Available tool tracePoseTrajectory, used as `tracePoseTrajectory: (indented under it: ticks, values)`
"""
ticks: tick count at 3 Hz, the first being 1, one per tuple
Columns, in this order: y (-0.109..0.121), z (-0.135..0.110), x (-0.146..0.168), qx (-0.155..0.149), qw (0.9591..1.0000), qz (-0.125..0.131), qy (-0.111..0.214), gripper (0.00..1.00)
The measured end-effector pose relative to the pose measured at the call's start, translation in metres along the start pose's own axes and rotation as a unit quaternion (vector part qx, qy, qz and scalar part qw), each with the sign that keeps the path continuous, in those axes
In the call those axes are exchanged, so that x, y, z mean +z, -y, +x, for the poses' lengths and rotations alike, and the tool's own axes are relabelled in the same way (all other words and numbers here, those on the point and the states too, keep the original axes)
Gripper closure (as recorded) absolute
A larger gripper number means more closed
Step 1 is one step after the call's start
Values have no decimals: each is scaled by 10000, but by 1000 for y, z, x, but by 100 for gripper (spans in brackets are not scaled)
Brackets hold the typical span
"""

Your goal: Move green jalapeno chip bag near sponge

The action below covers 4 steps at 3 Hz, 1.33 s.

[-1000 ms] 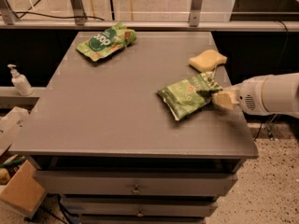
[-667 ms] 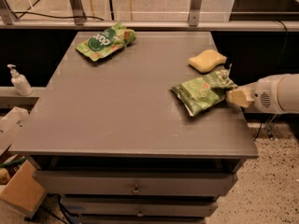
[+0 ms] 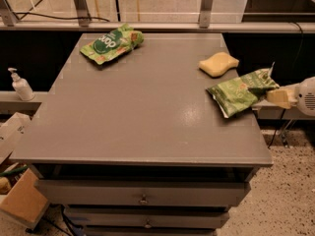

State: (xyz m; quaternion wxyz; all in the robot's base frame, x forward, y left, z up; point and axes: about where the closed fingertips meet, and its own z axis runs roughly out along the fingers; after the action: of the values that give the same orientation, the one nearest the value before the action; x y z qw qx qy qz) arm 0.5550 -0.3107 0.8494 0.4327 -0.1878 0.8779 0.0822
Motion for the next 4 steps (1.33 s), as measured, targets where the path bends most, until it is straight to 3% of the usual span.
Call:
tracePoseTrajectory:
  ticks: [1, 2, 4]
  values:
    - [22, -1, -10, 157, 9997, 197, 54, 100]
    - [29, -12, -8, 258, 9992, 274, 97, 100]
    - [3, -38, 29, 513, 9984, 200, 80, 100]
